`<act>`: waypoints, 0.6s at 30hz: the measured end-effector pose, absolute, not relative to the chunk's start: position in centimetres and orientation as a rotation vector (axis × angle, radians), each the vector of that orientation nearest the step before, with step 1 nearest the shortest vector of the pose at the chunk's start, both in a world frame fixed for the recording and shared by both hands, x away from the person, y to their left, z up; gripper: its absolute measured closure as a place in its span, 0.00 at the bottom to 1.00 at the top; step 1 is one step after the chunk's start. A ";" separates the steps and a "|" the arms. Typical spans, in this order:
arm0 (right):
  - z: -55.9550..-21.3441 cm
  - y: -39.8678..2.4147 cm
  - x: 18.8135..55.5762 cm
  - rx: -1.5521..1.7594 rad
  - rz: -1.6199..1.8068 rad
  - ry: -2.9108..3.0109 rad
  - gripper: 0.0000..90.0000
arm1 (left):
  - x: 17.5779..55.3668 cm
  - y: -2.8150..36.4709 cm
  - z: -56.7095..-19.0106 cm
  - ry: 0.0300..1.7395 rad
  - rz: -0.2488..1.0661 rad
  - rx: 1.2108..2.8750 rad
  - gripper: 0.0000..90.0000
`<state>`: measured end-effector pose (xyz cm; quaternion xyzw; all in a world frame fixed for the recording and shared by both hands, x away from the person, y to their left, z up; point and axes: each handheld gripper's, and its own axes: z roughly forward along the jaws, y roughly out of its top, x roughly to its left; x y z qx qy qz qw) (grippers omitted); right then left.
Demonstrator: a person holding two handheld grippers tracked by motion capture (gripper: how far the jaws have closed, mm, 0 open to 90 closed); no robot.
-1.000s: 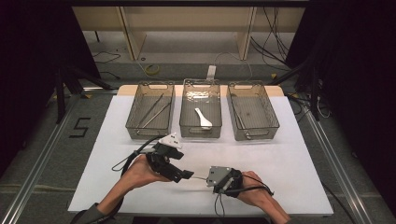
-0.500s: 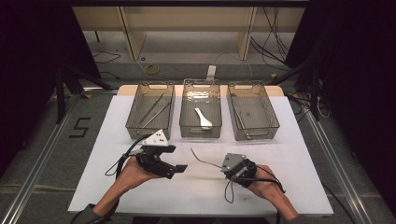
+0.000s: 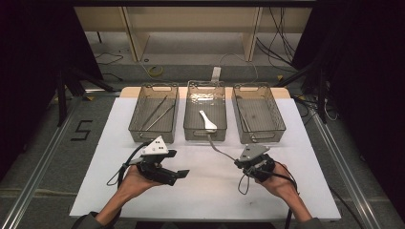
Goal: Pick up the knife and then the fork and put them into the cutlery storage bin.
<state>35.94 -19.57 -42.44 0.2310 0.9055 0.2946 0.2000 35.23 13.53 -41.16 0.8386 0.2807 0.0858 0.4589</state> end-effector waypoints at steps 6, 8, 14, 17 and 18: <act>-41.9 -20.4 36.3 0.697 0.862 2.508 0.98 | 35.1 14.3 -41.4 0.721 0.234 2.016 0.18; -41.7 -20.6 36.5 0.712 0.871 2.503 0.98 | 35.1 14.4 -41.5 0.731 0.231 2.004 0.18; -41.5 -21.3 36.9 0.761 0.899 2.482 0.98 | 35.0 15.0 -41.5 0.746 0.241 1.975 0.18; -41.4 -21.7 37.1 0.778 0.916 2.474 0.98 | 35.0 15.1 -41.6 0.755 0.246 1.970 0.18; -41.3 -21.8 37.1 0.788 0.920 2.472 0.98 | 34.9 15.2 -41.6 0.757 0.250 1.967 0.18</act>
